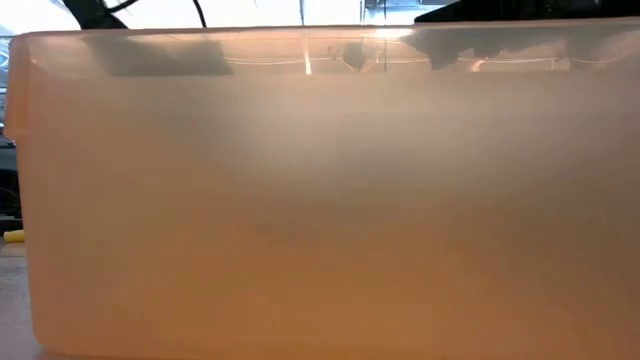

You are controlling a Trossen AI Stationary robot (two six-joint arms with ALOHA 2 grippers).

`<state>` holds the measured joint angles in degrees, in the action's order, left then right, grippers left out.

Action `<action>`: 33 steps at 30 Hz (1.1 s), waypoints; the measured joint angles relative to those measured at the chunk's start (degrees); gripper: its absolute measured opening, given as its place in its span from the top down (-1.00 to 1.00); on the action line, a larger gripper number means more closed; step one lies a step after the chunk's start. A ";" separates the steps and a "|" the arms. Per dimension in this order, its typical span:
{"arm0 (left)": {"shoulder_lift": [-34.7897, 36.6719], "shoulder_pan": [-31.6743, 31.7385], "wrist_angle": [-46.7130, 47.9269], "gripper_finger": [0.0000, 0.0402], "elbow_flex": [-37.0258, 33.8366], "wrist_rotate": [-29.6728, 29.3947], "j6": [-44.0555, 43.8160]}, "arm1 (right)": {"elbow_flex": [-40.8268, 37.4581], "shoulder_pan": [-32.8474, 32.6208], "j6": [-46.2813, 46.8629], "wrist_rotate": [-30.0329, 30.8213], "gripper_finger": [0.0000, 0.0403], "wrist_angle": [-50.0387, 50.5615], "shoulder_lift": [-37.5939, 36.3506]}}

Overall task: Pick & Place Markers
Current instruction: Adjust the bins

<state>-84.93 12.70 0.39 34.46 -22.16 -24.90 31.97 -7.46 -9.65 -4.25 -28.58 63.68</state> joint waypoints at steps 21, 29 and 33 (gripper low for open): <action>-0.61 -11.83 -10.02 0.99 0.00 -8.41 -3.71 | 0.00 0.02 0.42 -0.01 0.30 -0.17 0.00; -0.61 -2.69 -13.97 0.96 0.00 -6.10 4.03 | 0.00 0.02 0.39 -0.01 0.30 -0.33 0.00; -0.61 0.73 -16.20 0.98 0.00 -3.29 7.05 | 0.00 0.02 0.39 -0.02 0.30 -0.31 0.00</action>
<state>-85.54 13.44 -15.81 34.46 -25.45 -17.85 31.97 -7.44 -9.26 -4.27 -28.89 63.68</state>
